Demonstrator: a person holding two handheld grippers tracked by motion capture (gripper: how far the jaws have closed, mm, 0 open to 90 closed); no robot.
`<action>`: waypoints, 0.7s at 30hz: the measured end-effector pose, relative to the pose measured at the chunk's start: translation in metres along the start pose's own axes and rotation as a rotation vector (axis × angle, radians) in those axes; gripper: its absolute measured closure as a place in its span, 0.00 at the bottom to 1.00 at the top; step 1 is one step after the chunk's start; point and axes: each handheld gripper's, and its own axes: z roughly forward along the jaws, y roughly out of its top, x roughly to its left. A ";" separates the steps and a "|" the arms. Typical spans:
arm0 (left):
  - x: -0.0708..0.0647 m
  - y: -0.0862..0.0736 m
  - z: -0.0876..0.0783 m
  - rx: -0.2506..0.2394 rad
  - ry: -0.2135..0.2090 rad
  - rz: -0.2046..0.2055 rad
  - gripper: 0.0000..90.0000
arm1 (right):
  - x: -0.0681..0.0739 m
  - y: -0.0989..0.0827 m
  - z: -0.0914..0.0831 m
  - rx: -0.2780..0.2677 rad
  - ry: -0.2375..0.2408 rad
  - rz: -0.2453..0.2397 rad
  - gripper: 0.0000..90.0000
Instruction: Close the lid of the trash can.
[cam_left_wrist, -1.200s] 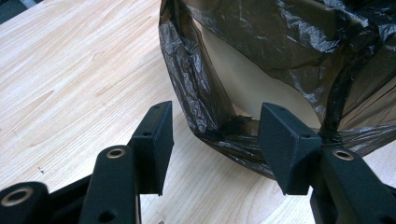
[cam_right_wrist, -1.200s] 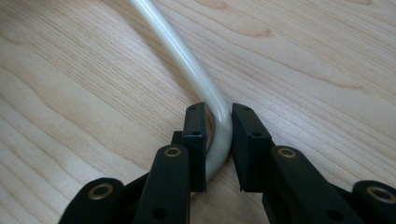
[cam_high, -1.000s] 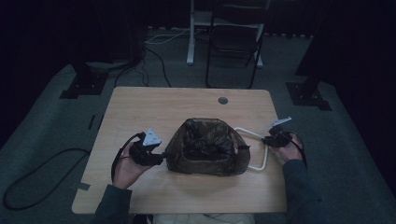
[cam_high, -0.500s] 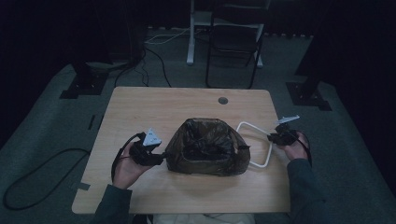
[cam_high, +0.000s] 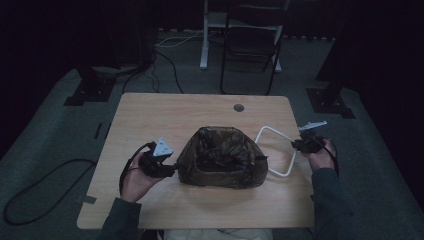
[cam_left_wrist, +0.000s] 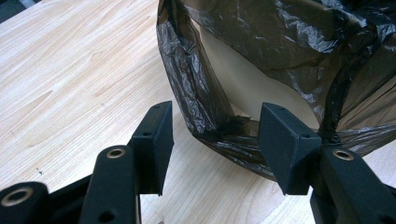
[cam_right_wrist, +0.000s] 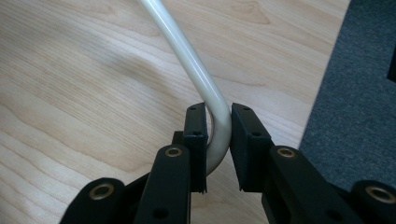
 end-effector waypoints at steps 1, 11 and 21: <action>0.000 0.000 0.000 -0.001 0.000 0.000 0.51 | -0.001 0.001 -0.001 -0.002 -0.002 0.001 0.86; 0.000 0.000 0.001 0.001 -0.002 -0.001 0.51 | -0.011 0.007 -0.015 -0.019 -0.034 0.014 0.86; 0.000 0.000 0.001 0.001 -0.003 -0.001 0.51 | -0.020 0.015 -0.033 -0.037 -0.066 0.017 0.86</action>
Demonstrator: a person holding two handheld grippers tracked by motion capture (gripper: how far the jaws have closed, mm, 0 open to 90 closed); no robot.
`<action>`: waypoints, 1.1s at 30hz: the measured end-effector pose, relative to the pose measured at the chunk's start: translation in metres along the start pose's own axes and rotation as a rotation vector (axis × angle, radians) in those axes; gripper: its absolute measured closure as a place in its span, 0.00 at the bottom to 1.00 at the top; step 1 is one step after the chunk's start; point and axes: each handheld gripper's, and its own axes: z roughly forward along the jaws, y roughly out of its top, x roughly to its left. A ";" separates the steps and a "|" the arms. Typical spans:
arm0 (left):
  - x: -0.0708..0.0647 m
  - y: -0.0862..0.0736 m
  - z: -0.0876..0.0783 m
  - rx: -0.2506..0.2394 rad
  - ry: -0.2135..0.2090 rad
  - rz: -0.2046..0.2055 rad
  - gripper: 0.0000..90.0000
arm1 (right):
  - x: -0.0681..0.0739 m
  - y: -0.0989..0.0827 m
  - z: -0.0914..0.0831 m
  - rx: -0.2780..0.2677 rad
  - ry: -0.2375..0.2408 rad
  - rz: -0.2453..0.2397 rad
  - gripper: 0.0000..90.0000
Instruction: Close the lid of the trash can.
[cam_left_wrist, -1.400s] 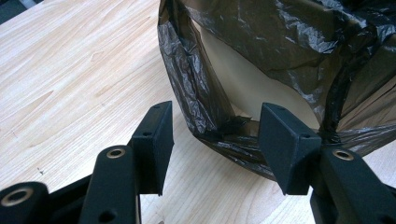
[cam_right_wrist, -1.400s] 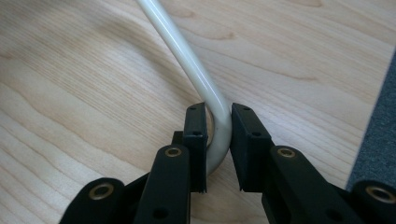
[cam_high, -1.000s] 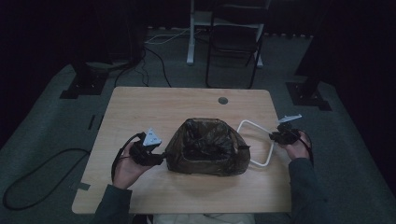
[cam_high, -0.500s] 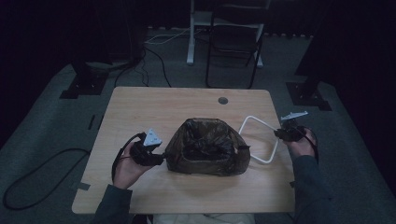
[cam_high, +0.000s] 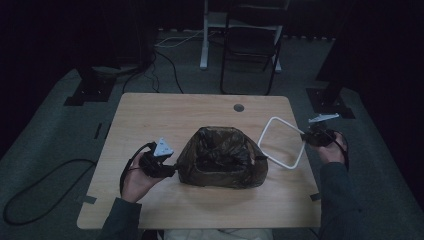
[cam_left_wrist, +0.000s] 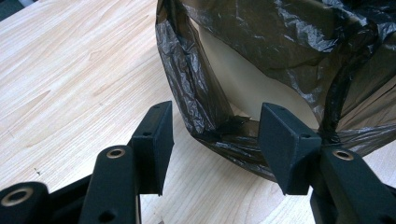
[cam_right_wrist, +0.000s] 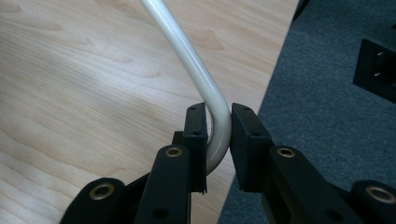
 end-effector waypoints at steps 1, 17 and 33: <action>0.000 0.000 0.000 0.001 0.001 0.001 0.51 | -0.001 0.001 -0.002 -0.002 -0.002 0.002 0.86; 0.000 0.000 0.001 0.002 -0.001 0.000 0.51 | -0.012 0.020 -0.030 -0.017 -0.069 -0.003 0.86; 0.000 0.000 0.001 0.003 -0.001 0.000 0.51 | -0.002 0.045 -0.050 -0.050 -0.041 -0.046 0.86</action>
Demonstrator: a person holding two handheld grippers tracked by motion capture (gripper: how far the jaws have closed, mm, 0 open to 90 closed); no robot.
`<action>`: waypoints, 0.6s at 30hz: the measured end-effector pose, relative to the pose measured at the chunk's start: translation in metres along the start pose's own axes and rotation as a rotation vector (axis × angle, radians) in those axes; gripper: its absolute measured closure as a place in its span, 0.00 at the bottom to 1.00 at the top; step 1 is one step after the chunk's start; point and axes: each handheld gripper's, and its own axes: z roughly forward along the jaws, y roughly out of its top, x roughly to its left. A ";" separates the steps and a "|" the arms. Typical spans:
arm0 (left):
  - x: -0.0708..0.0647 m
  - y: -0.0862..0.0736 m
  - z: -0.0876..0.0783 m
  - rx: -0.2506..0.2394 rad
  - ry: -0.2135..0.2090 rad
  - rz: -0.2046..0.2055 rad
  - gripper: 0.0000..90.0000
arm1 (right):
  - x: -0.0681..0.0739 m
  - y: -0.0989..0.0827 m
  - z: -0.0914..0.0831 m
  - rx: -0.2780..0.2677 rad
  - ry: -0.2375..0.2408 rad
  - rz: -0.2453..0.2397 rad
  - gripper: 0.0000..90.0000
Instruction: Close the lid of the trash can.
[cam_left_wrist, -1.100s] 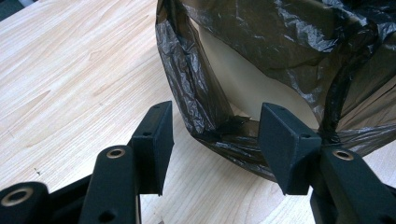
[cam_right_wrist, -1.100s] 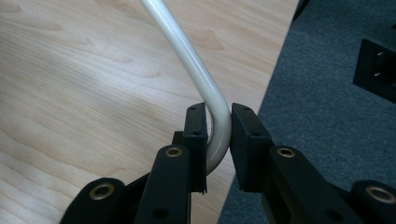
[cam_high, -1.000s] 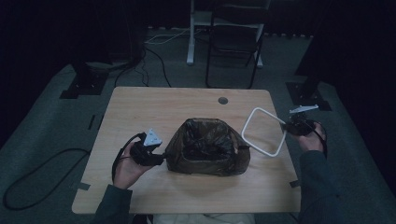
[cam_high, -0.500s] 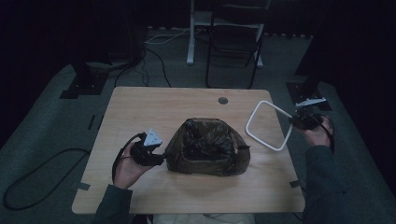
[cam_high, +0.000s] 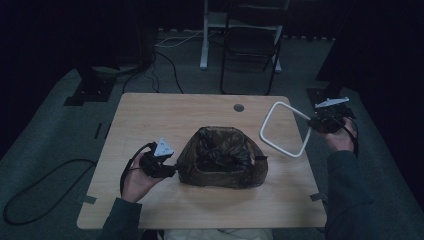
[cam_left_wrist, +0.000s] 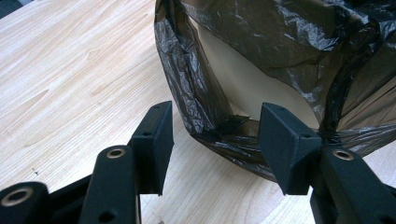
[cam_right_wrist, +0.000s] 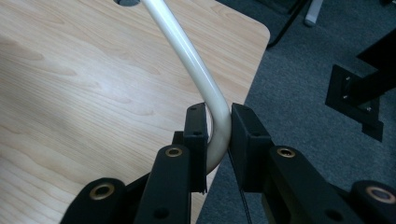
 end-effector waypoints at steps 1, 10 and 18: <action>0.000 0.000 0.000 0.000 0.000 0.000 0.51 | 0.001 0.001 -0.001 -0.002 0.004 -0.001 0.86; 0.000 0.000 0.000 0.001 -0.001 0.001 0.51 | 0.013 0.015 -0.010 -0.019 0.037 -0.037 0.86; 0.000 0.000 0.000 0.001 0.001 -0.001 0.51 | 0.031 0.031 -0.011 -0.017 0.085 -0.089 0.86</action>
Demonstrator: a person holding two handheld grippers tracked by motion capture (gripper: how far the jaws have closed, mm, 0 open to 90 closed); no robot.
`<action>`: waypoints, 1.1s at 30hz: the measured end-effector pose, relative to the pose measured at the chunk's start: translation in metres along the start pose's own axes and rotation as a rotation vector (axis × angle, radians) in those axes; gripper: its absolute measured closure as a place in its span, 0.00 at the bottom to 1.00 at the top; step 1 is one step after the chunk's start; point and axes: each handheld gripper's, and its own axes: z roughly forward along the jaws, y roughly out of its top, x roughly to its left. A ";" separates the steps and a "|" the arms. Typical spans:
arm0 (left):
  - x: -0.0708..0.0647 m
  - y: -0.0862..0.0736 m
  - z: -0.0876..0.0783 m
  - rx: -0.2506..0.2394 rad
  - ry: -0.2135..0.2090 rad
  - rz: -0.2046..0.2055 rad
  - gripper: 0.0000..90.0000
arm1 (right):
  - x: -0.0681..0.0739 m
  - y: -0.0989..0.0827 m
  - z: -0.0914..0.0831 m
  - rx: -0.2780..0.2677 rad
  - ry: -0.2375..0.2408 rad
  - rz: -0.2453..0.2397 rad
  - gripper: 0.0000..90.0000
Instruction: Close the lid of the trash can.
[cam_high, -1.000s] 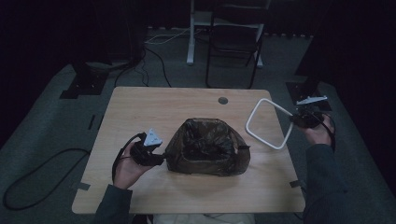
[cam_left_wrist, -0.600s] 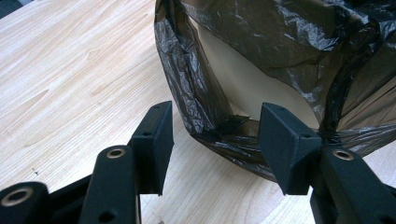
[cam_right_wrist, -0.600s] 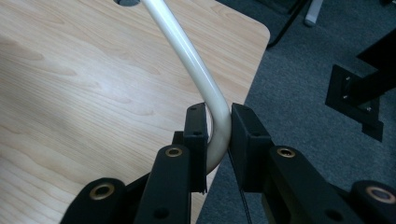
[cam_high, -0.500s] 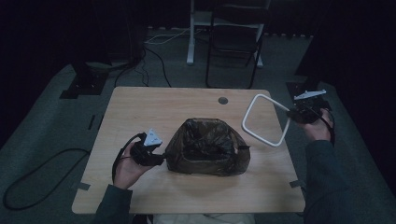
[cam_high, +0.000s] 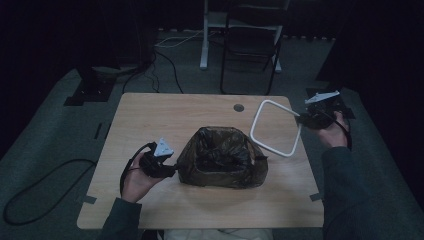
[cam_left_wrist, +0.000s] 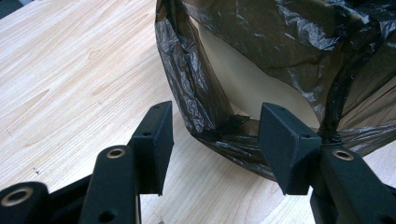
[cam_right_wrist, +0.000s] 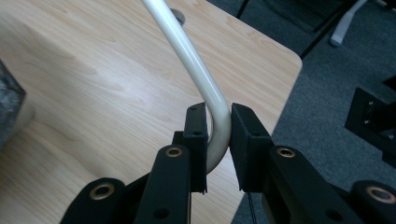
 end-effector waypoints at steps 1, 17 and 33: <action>0.000 0.000 0.000 0.000 0.000 -0.001 0.51 | 0.002 0.002 0.000 -0.002 0.006 -0.003 0.86; 0.000 0.000 -0.001 -0.004 -0.001 -0.002 0.51 | 0.054 0.040 0.004 0.000 0.109 -0.118 0.86; 0.001 0.000 -0.003 -0.010 0.003 -0.002 0.51 | 0.106 0.066 0.009 0.045 0.177 -0.225 0.86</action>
